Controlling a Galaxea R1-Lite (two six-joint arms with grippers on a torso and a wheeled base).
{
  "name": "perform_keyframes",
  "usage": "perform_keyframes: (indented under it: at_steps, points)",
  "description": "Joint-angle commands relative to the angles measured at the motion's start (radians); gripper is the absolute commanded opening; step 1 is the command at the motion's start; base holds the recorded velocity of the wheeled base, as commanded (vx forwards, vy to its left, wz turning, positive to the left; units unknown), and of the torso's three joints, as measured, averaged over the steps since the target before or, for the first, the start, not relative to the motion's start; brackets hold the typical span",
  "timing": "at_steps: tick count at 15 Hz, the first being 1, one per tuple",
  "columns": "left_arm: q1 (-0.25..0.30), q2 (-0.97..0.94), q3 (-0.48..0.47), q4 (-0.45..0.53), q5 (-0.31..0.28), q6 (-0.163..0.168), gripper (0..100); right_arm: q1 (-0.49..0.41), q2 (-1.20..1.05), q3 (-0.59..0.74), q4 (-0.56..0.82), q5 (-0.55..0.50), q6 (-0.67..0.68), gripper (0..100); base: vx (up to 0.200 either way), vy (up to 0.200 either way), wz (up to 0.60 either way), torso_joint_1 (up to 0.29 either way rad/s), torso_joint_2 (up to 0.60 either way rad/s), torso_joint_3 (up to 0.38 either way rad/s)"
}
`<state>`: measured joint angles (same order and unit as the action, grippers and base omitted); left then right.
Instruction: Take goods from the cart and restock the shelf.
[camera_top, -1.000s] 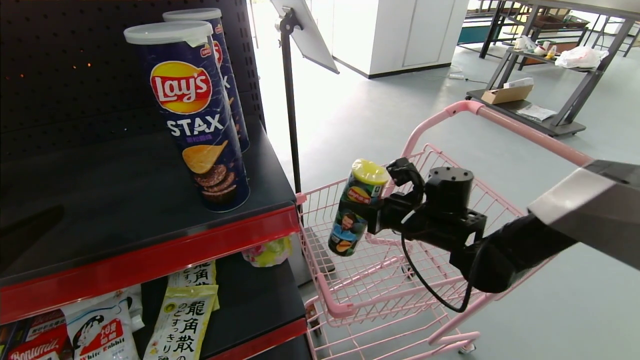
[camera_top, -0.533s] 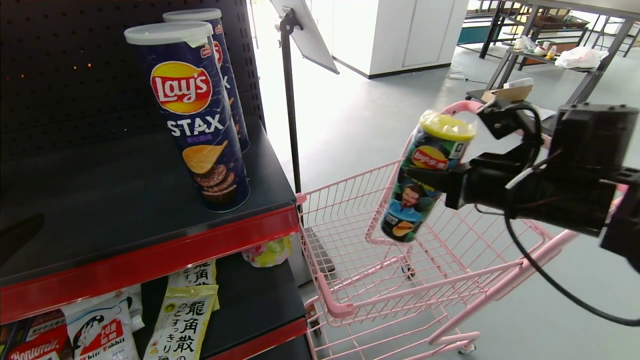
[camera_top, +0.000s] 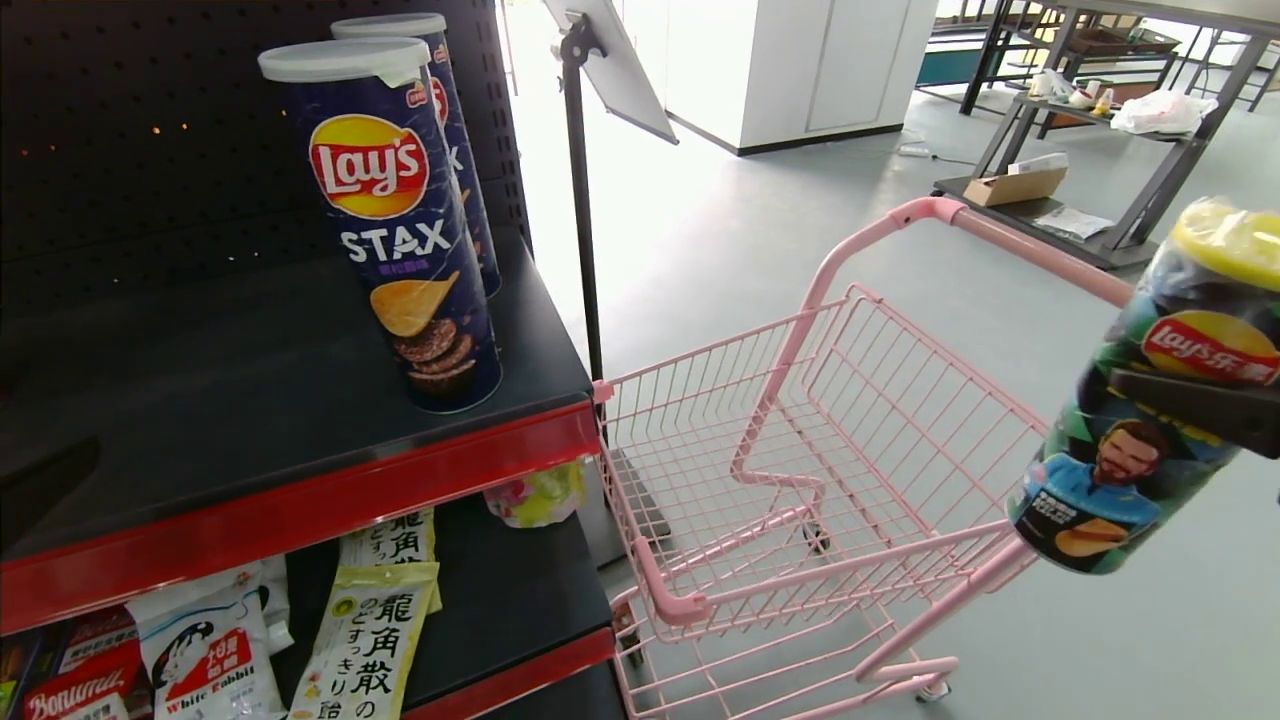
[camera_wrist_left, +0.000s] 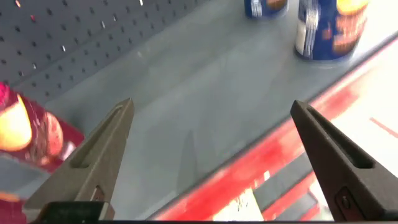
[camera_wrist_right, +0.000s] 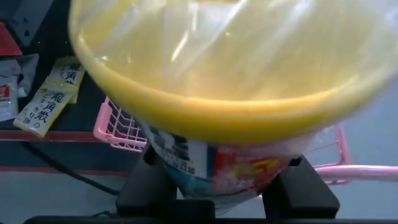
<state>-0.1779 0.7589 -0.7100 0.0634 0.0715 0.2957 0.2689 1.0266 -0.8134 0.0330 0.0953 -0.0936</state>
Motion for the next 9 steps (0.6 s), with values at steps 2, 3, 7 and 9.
perform_keyframes:
  at_steps: [2,3,7,9]
  points:
    - [0.0,-0.001,0.0,-0.001,-0.001,0.005,100,-0.082,-0.092,0.011,0.004,0.006,-0.063,0,-0.2,0.0,0.0,0.005,0.0,-0.002]
    - [0.0,-0.004,0.0,-0.001,-0.001,0.006,100,-0.093,-0.097,0.013,0.004,0.018,-0.075,0,-0.2,0.0,0.0,-0.012,0.0,0.022]
    - [0.0,-0.03,0.0,0.001,-0.001,0.006,100,-0.091,-0.137,0.023,0.005,0.02,-0.075,0,-0.2,0.0,0.0,0.004,0.0,0.005]
    - [0.0,-0.039,0.009,0.001,-0.002,0.006,100,-0.093,-0.16,0.046,0.005,0.018,-0.075,0,-0.2,0.0,0.0,0.005,0.0,-0.002]
